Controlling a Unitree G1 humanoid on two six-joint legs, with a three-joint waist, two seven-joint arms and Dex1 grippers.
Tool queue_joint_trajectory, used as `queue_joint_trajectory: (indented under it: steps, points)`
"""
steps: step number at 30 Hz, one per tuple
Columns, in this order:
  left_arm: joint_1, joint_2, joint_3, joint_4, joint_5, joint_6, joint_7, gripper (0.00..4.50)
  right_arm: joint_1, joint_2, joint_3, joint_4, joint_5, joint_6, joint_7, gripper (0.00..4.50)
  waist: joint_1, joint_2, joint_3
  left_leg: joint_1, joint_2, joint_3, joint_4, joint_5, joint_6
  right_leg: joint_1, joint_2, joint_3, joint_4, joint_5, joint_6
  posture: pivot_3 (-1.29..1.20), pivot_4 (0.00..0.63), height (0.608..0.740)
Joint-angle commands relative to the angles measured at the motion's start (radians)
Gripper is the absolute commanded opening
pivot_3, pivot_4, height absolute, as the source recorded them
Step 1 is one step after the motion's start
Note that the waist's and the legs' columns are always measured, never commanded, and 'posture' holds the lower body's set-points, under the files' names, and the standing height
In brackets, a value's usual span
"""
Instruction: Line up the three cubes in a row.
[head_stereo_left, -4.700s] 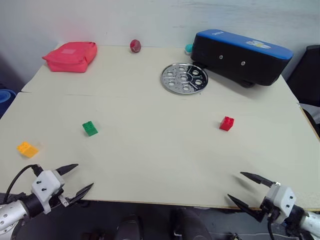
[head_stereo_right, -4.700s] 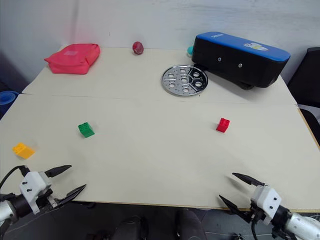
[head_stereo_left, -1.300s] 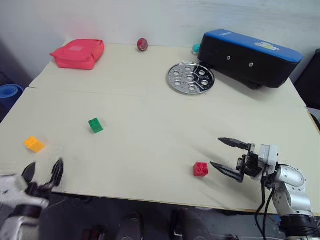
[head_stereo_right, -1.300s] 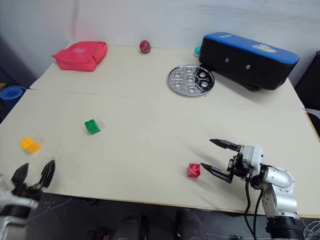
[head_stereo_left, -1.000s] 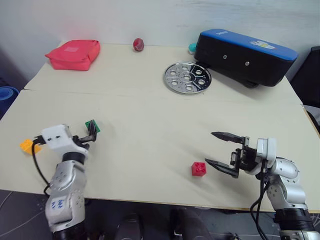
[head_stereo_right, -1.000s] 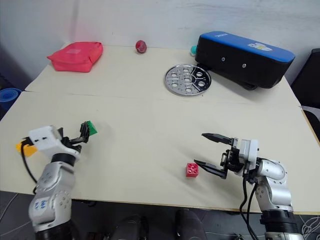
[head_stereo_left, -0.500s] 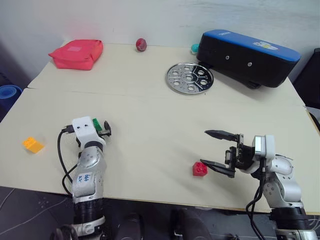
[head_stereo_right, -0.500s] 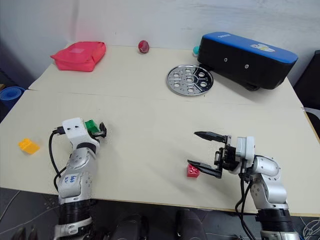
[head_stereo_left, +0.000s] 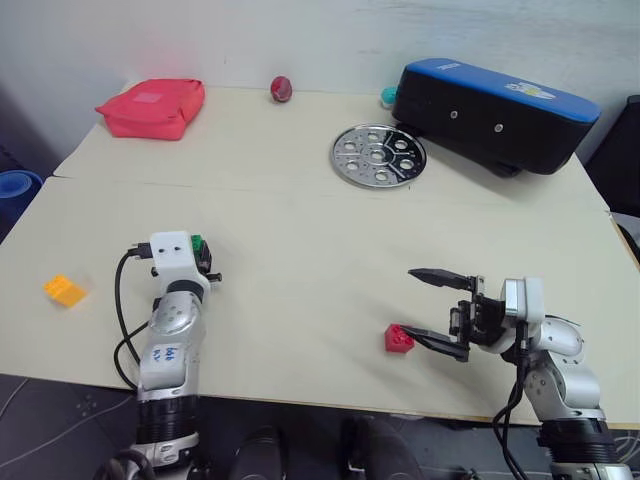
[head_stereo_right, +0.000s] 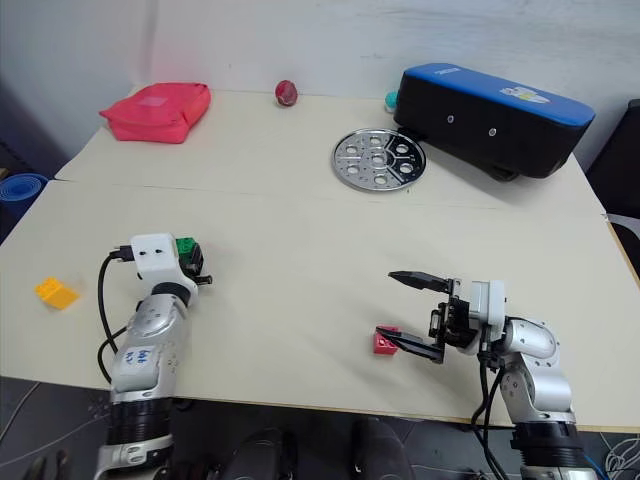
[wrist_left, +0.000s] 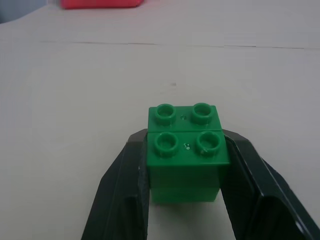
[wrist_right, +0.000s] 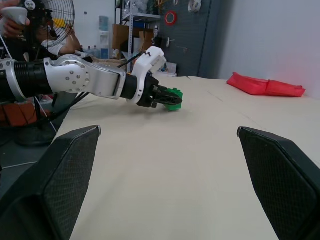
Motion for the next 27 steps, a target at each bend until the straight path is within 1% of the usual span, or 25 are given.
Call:
queue_joint_trajectory:
  steps: [1,2,3,4,5,6,8,10,12,13,15,18,22,27]
  points:
    - [-0.01,0.091,0.021,-0.068,-0.163,-0.083,-0.29,1.52,0.023,-0.026,-0.044,-0.025,0.004,-0.012,-0.007,4.5,0.0,0.0,0.0,0.0,0.0,0.0,0.0,0.0,0.0,0.0,0.0,0.0,0.0,0.0,0.0,0.0,0.15,0.74]
    - [-0.01,0.153,0.0,-0.074,-0.213,-0.09,-0.439,1.52,0.037,-0.04,-0.057,-0.036,0.004,-0.007,-0.013,4.5,0.001,0.0,0.0,0.0,0.0,0.0,0.0,0.0,0.0,0.0,0.0,0.0,0.0,0.0,0.0,0.0,0.15,0.74]
    - [-0.01,0.227,-0.029,-0.082,-0.271,-0.093,-0.62,1.52,0.063,-0.072,-0.077,-0.055,0.015,0.016,-0.007,4.5,0.002,0.0,0.0,0.0,0.0,0.0,0.0,0.0,-0.001,0.0,0.0,0.0,0.0,0.0,0.0,0.0,0.15,0.74]
    - [-0.015,0.293,-0.066,-0.077,-0.304,-0.091,-0.766,1.52,0.092,-0.108,-0.097,-0.079,0.024,0.039,0.0,4.5,0.003,0.001,0.0,-0.001,0.0,0.0,0.0,0.001,-0.002,-0.001,0.0,-0.001,0.0,-0.001,-0.001,0.0,0.15,0.74]
    - [-0.029,0.351,-0.112,-0.064,-0.318,-0.092,-0.89,1.52,0.121,-0.134,-0.131,-0.113,0.037,0.071,-0.033,4.5,0.005,0.002,0.001,-0.002,0.0,0.0,0.0,0.001,-0.003,-0.001,-0.001,-0.001,-0.001,-0.001,-0.002,0.0,0.15,0.74]
    - [-0.045,0.392,-0.151,-0.051,-0.329,-0.083,-0.98,1.52,0.143,-0.146,-0.161,-0.155,0.063,0.109,-0.079,4.5,0.005,0.003,0.0,-0.002,-0.001,0.0,0.0,0.001,-0.003,-0.001,-0.001,-0.001,-0.001,-0.001,-0.002,0.0,0.15,0.74]
    - [-0.102,0.446,-0.259,-0.002,-0.303,-0.108,-1.151,1.52,0.208,-0.181,-0.205,-0.254,0.086,0.143,-0.105,4.5,0.004,0.004,0.0,-0.002,-0.001,0.0,0.0,0.0,-0.002,-0.001,-0.002,0.0,-0.002,-0.001,-0.002,0.0,0.15,0.74]
    - [-0.169,0.45,-0.366,0.067,-0.247,-0.158,-1.275,1.52,0.282,-0.207,-0.238,-0.306,0.091,0.156,-0.09,4.5,0.002,0.004,0.0,-0.001,-0.001,0.0,0.0,0.0,-0.002,0.0,-0.001,0.0,-0.002,-0.001,-0.002,0.0,0.15,0.74]
    - [-0.238,0.408,-0.443,0.122,-0.241,-0.103,-1.315,1.52,0.34,-0.216,-0.263,-0.314,0.075,0.138,-0.073,4.5,0.003,0.003,0.0,-0.001,-0.001,-0.001,-0.001,-0.001,0.001,0.0,0.0,0.0,-0.002,-0.001,-0.002,0.0,0.15,0.74]
    - [-0.259,0.388,-0.487,0.145,-0.219,-0.111,-1.339,1.52,0.355,-0.211,-0.277,-0.314,0.068,0.136,-0.089,4.5,0.003,0.003,0.0,-0.001,-0.001,-0.001,0.0,-0.002,0.002,0.001,0.001,0.0,-0.002,-0.001,-0.002,0.0,0.15,0.74]
    - [-0.277,0.363,-0.558,0.187,-0.156,-0.17,-1.373,1.52,0.372,-0.204,-0.294,-0.316,0.058,0.134,-0.117,4.5,-0.005,0.003,0.0,-0.001,-0.001,0.0,0.0,-0.002,0.003,0.0,0.001,0.001,-0.001,-0.001,-0.001,0.0,0.15,0.74]
    - [-0.29,0.297,-0.627,0.25,-0.052,-0.247,-1.318,1.52,0.428,-0.198,-0.308,-0.343,0.059,0.133,-0.121,4.5,-0.008,0.003,0.0,-0.001,-0.001,0.001,0.0,-0.002,0.003,0.0,0.002,0.002,-0.001,-0.001,-0.001,0.0,0.15,0.74]
    - [-0.273,0.253,-0.639,0.272,0.008,-0.283,-1.25,1.52,0.451,-0.175,-0.323,-0.379,0.097,0.152,-0.159,4.5,-0.003,0.002,0.001,-0.001,0.0,0.0,0.001,-0.001,0.003,-0.001,0.003,0.002,-0.001,-0.001,0.0,0.0,0.15,0.74]
    - [-0.264,0.236,-0.634,0.306,0.037,-0.318,-1.22,1.52,0.467,-0.182,-0.3,-0.385,0.085,0.134,-0.12,4.5,0.001,0.002,0.001,-0.001,-0.001,0.0,0.001,-0.001,0.004,0.0,0.002,0.002,-0.001,0.0,0.001,0.0,0.15,0.74]
